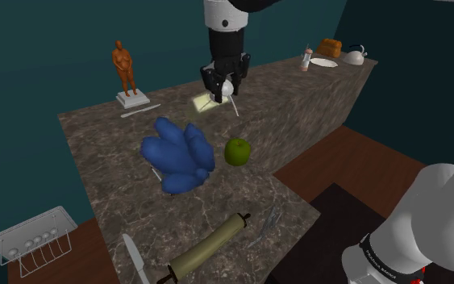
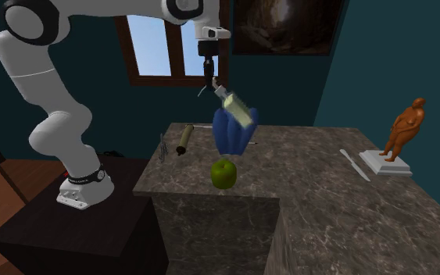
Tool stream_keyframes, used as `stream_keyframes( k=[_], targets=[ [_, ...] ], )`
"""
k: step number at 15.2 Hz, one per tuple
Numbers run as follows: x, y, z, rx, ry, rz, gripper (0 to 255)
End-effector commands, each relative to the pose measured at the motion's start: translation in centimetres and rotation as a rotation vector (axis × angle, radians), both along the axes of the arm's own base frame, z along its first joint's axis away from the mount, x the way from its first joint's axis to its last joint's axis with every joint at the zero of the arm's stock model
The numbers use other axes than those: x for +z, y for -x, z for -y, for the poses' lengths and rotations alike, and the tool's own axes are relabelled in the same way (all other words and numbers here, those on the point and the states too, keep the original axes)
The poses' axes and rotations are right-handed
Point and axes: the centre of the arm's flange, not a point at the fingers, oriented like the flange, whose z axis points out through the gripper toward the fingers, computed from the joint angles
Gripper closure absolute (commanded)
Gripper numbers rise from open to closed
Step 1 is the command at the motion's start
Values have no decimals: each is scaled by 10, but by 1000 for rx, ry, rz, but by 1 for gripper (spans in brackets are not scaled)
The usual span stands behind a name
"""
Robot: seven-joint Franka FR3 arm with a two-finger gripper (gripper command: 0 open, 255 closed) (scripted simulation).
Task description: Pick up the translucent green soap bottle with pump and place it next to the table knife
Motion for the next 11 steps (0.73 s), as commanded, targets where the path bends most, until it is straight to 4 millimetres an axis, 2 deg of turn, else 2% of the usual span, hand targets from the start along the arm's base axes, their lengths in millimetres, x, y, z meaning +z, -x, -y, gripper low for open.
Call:
stream_keyframes(
  k=[1,11],
  targets=[
    [12,22,-12,-1,0,0,255],
    [61,128,-75,-1,0,0,255]
  ],
)
